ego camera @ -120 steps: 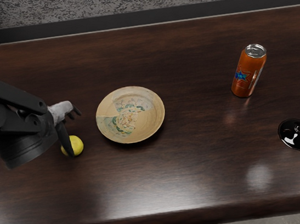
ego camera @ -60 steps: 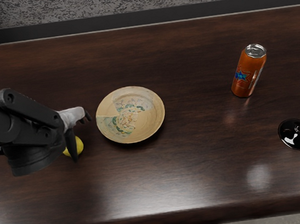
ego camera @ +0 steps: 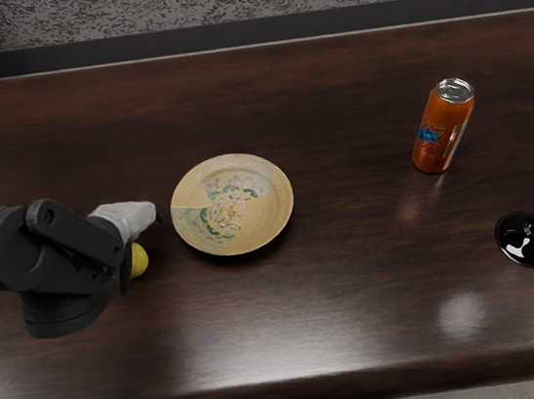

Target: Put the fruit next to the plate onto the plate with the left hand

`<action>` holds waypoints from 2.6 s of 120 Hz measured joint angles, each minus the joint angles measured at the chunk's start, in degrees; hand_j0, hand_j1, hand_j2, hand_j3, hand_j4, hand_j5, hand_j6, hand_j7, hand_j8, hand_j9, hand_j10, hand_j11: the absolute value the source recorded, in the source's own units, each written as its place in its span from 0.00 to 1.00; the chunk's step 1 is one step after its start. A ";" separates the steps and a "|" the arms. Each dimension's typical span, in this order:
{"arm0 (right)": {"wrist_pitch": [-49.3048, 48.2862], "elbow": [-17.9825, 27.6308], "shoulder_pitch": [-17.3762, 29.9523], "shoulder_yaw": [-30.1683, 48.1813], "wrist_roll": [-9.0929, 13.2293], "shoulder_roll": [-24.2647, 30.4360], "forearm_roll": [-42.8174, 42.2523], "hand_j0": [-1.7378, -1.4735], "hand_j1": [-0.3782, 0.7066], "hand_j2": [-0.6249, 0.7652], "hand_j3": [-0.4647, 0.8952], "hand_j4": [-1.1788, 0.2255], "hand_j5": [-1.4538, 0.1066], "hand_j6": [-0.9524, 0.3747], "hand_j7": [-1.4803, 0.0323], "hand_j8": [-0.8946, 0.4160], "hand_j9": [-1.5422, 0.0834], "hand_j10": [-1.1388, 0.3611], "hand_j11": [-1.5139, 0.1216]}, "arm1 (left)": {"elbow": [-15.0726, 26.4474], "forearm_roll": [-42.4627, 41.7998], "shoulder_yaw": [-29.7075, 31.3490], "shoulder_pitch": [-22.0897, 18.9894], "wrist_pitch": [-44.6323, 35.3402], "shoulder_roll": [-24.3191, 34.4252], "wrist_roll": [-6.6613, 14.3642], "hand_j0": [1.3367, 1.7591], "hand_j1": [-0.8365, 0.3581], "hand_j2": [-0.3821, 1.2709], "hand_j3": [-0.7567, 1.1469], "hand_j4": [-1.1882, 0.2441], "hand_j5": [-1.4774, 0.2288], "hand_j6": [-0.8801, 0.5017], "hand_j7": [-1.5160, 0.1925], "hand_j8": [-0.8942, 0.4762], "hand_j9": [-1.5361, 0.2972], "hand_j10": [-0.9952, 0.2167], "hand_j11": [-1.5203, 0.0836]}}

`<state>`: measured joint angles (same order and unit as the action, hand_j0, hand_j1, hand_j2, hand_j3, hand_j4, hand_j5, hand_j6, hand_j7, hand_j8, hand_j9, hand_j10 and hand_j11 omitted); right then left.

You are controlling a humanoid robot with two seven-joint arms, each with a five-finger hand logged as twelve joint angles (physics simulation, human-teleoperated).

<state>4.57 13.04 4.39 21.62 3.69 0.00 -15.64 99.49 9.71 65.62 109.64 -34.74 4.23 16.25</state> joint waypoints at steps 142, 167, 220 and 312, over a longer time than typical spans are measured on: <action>0.00 0.00 0.00 0.00 0.00 0.00 0.00 0.30 0.07 0.44 0.34 0.81 0.90 0.69 0.95 0.66 0.92 0.74 0.90 | -3.45 7.79 3.62 -2.77 -0.26 -1.24 2.34 0.76 0.75 0.26 0.40 0.66 0.68 0.46 0.70 0.48 0.67 0.62 0.75; 0.00 0.01 0.00 0.00 0.00 0.00 0.00 0.30 0.07 0.44 0.34 0.81 0.90 0.69 0.95 0.66 0.92 0.74 0.90 | -3.36 7.42 3.27 -2.98 -0.26 -0.82 0.18 0.76 0.75 0.26 0.40 0.66 0.68 0.46 0.70 0.47 0.67 0.62 0.75; 0.00 -0.01 0.00 0.00 0.00 0.00 0.00 0.30 0.07 0.44 0.34 0.81 0.90 0.69 0.95 0.66 0.92 0.74 0.90 | -3.60 6.52 3.12 -3.45 -0.25 -0.89 -1.58 0.76 0.63 0.27 0.40 0.58 0.59 0.38 0.62 0.39 0.58 0.52 0.66; 0.00 0.02 0.00 0.00 0.01 0.00 0.00 0.30 0.07 0.44 0.34 0.81 0.90 0.69 0.95 0.66 0.92 0.74 0.90 | -3.47 6.33 3.43 -3.74 -0.14 1.04 -2.53 0.75 0.41 0.45 0.40 0.40 0.32 0.36 0.35 0.36 0.31 0.24 0.34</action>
<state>4.57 13.05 4.39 21.62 3.70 0.00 -15.64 96.02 16.04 69.05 105.91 -34.89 5.27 13.72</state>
